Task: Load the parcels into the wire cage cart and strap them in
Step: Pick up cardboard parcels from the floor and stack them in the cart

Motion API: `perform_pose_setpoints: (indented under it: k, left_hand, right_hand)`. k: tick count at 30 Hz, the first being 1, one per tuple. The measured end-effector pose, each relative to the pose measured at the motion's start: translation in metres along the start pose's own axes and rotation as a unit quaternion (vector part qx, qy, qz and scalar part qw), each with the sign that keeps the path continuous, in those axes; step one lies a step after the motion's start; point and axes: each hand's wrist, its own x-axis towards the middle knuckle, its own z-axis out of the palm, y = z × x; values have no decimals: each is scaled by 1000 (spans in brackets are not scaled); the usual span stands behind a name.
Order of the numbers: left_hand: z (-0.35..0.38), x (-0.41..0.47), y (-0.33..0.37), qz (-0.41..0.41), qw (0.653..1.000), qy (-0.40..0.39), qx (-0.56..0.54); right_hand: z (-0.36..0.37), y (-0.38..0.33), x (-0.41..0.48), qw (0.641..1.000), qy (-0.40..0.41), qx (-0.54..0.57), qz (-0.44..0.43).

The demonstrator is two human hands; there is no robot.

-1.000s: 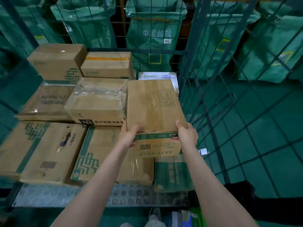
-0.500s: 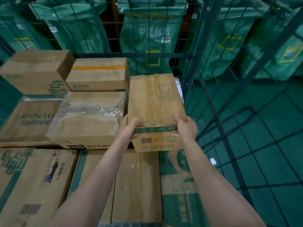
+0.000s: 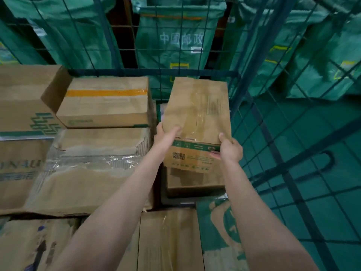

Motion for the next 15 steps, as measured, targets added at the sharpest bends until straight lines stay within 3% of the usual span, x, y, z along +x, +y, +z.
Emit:
perform_pose_setpoints:
  k: [6,12,15]
  left_hand:
    - [19,41,11,17,997,8,72]
    - [38,71,35,150,988,5,48]
    - [43,83,39,132,987,78,37]
  right_hand:
    - [18,20,27,991,23,99,90]
    - [82,4,28,986,-96,83,107]
    - [99,-8,39,987,-144,28,72]
